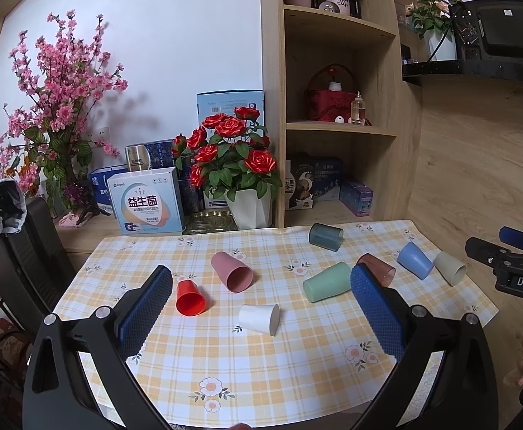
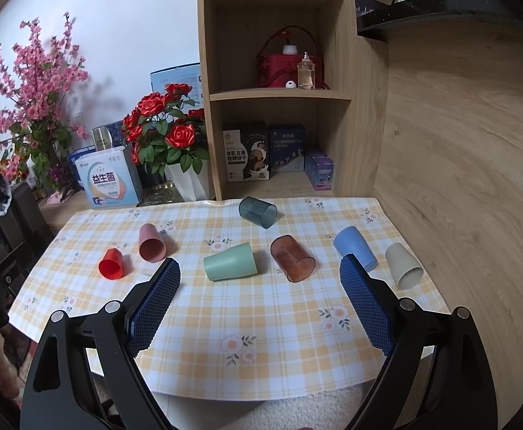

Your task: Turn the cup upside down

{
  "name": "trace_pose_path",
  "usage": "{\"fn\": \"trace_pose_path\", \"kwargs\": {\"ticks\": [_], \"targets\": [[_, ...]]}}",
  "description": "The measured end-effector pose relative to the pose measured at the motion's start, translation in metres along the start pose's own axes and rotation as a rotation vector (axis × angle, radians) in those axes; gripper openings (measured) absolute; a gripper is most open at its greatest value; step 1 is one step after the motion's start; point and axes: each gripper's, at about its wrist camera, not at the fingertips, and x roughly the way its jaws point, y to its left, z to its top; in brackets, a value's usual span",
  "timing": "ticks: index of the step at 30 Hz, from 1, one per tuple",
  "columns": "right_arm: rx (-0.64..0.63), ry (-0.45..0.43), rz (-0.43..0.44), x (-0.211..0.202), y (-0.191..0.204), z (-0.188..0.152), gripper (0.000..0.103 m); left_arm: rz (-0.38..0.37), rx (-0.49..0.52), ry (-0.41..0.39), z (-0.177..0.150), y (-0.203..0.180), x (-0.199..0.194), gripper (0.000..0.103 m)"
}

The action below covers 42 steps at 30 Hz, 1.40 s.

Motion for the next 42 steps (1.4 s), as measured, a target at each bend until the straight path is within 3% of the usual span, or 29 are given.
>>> {"fn": "trace_pose_path", "kwargs": {"ticks": [5,10,15,19,24,27,33,42], "targets": [[0.009,0.008,0.001,0.002,-0.001,-0.001,0.088,0.010,-0.021,0.014,0.000,0.004,0.002,0.097],[0.036,0.018,0.048,0.011,-0.009,-0.005,0.088,0.087,-0.041,0.068,-0.001,0.009,0.015,0.097],[0.035,0.016,0.068,0.031,-0.017,-0.017,0.088,0.087,-0.079,0.090,-0.001,0.022,0.030,0.097],[0.019,0.053,0.019,0.066,-0.027,-0.030,0.088,0.062,-0.134,0.119,-0.002,0.043,0.054,0.097],[0.044,0.079,0.002,0.102,-0.046,-0.043,0.088,0.078,-0.127,0.135,-0.010,0.065,0.083,0.097],[0.065,0.092,0.023,0.125,-0.053,-0.045,0.088,0.052,-0.161,0.149,-0.016,0.081,0.098,0.097],[0.104,0.117,0.037,0.162,-0.056,-0.045,0.088,0.122,-0.174,0.180,-0.028,0.107,0.127,0.097],[0.129,0.226,0.076,0.206,-0.065,-0.059,0.088,0.103,-0.139,0.195,-0.041,0.109,0.153,0.097]]}}
